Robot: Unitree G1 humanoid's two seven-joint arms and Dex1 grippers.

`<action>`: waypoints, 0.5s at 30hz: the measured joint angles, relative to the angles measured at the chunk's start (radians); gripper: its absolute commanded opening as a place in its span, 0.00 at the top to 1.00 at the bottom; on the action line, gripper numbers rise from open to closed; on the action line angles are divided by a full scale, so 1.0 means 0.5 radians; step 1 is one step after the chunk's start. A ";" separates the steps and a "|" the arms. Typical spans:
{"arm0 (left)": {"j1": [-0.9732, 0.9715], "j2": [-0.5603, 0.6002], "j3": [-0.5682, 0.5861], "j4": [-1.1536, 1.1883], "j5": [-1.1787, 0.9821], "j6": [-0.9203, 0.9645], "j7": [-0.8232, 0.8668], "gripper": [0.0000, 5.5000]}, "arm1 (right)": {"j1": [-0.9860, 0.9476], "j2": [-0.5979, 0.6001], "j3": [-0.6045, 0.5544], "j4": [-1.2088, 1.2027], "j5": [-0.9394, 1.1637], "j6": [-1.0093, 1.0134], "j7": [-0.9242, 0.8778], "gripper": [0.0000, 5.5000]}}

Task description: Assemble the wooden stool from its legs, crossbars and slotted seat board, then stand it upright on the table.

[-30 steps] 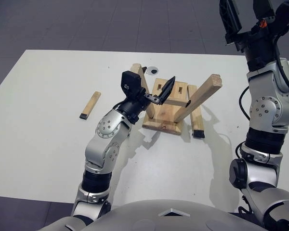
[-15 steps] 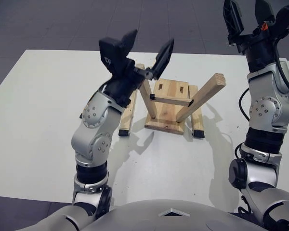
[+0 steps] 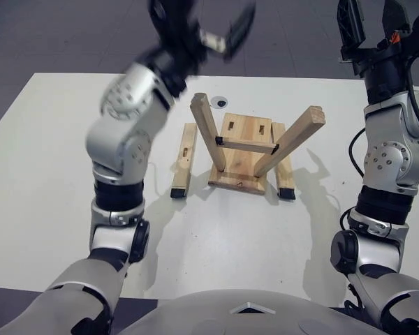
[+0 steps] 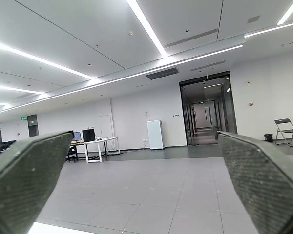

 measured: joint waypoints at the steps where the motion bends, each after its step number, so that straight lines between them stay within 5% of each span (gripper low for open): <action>1: 0.089 0.008 -0.051 -0.070 0.027 -0.050 -0.011 0.02 | 0.004 0.000 -0.007 0.002 0.000 0.000 -0.004 0.02; 8: 0.083 -0.149 -0.091 0.116 0.147 -0.376 0.016 0.02 | 0.010 0.002 -0.004 0.013 -0.001 -0.004 -0.002 0.02; 15: -0.028 -0.234 0.106 0.324 0.163 -0.506 0.084 0.02 | 0.012 0.001 0.001 0.053 -0.008 -0.009 0.012 0.02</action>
